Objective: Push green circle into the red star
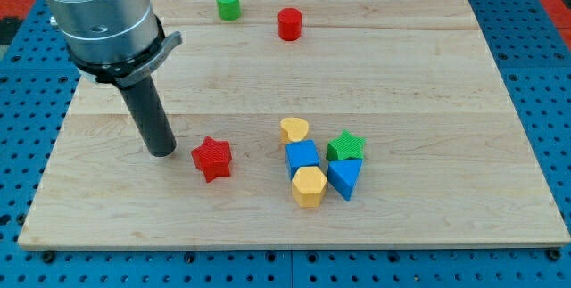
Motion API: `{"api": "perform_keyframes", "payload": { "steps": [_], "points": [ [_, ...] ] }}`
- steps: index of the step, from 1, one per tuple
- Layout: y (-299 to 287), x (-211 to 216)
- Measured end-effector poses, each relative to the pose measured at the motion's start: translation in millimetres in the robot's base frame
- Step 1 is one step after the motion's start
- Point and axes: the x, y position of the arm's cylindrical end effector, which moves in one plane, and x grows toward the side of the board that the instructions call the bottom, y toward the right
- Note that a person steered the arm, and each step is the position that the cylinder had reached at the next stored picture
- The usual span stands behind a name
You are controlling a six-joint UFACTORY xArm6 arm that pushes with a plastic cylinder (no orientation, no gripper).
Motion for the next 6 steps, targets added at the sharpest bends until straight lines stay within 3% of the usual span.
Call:
{"api": "perform_keyframes", "payload": {
  "steps": [2, 4, 5, 6],
  "points": [
    [76.4, 16.1],
    [94.9, 23.9],
    [69.5, 2.7],
    [31.7, -65.1]
  ]
}}
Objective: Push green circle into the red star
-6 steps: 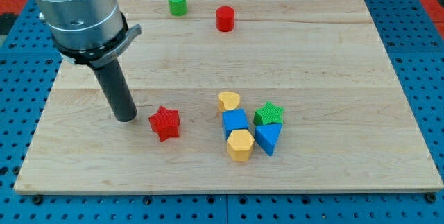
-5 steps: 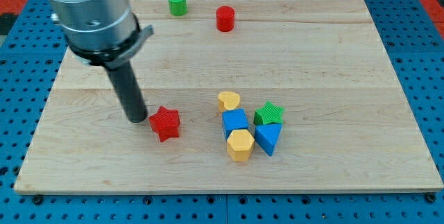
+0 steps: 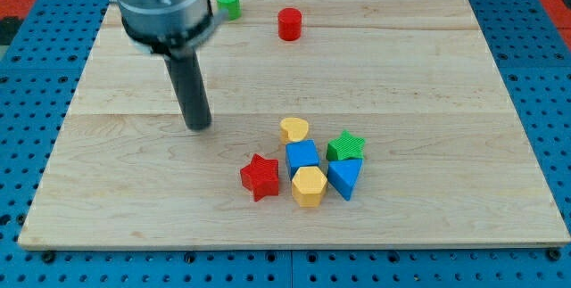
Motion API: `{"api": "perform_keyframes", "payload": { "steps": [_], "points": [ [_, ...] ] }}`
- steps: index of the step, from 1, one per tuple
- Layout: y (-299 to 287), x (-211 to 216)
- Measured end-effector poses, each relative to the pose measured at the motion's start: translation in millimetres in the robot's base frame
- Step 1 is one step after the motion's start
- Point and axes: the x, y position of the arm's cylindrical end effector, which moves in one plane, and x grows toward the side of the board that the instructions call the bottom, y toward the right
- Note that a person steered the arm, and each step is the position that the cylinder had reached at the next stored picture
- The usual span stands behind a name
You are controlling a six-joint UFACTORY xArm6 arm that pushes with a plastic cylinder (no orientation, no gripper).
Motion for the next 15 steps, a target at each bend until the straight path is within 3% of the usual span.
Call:
{"api": "perform_keyframes", "payload": {
  "steps": [1, 3, 4, 5, 6, 7, 9, 11, 13, 14, 15],
  "points": [
    [-12.7, -83.4],
    [-151.1, -175.2],
    [-155.0, -231.1],
    [-85.1, -242.2],
    [8.8, -241.9],
    [51.4, -233.2],
    [38.8, -128.3],
    [46.8, -165.9],
    [46.7, -67.2],
    [47.7, -58.1],
    [85.0, -77.5]
  ]
}}
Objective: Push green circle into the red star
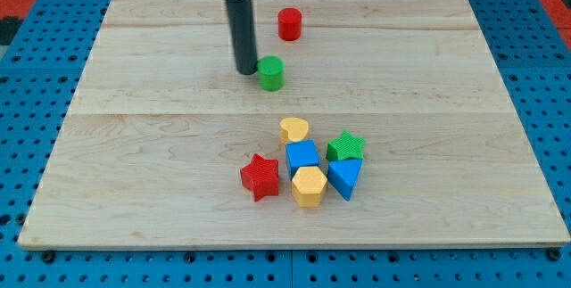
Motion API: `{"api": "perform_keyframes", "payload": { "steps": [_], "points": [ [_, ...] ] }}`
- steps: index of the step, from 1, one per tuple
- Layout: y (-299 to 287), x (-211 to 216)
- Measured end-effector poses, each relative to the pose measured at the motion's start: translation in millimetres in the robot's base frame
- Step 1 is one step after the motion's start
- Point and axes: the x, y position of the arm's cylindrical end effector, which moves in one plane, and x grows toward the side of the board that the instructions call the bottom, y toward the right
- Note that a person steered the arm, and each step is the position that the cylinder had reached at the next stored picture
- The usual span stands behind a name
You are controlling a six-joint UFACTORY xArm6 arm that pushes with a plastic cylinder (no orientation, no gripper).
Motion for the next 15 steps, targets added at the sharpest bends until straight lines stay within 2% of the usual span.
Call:
{"api": "perform_keyframes", "payload": {
  "steps": [2, 3, 5, 6, 7, 8, 9, 10, 11, 12, 13, 14, 15],
  "points": [
    [99.2, -6.6],
    [104.6, 15.5],
    [0.7, 29.7],
    [14.1, 27.6],
    [11.5, 1.5],
    [-50.4, 24.6],
    [-80.0, 89.0],
    [-81.2, 79.4],
    [-85.7, 52.5],
    [-109.2, 60.4],
    [-95.3, 110.1],
    [-63.0, 139.3],
    [-73.8, 126.1]
  ]
}}
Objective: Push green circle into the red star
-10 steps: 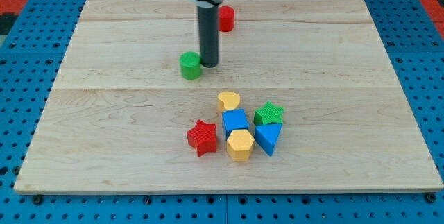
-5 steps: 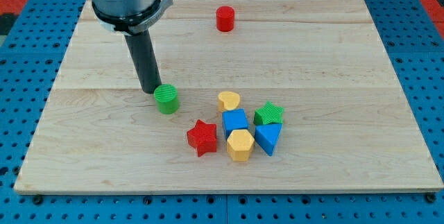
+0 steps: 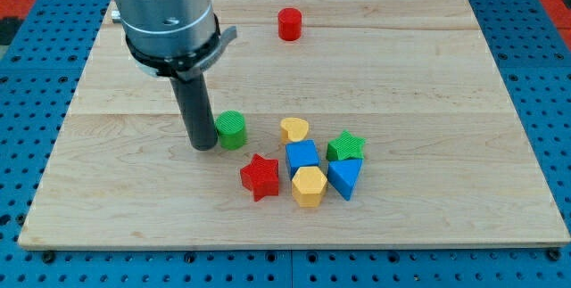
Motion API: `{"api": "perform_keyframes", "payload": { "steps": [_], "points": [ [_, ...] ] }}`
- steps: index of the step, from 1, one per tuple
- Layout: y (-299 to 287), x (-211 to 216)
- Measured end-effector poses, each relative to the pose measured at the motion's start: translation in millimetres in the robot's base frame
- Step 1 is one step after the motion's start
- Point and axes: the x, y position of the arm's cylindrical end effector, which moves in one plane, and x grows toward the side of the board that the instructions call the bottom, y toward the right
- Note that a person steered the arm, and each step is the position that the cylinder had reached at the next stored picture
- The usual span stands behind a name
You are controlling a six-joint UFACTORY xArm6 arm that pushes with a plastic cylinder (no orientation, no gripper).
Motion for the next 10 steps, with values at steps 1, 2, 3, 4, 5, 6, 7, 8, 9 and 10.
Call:
{"api": "perform_keyframes", "payload": {
  "steps": [1, 2, 3, 4, 5, 6, 7, 8, 9, 10],
  "points": [
    [-9.6, -27.6],
    [21.2, -43.0],
    [48.5, -28.4],
    [52.1, -15.3],
    [46.3, -25.7],
    [22.4, -40.8],
    [-11.2, -35.5],
    [-9.1, -18.9],
    [19.4, -6.1],
    [41.7, 4.1]
  ]
}}
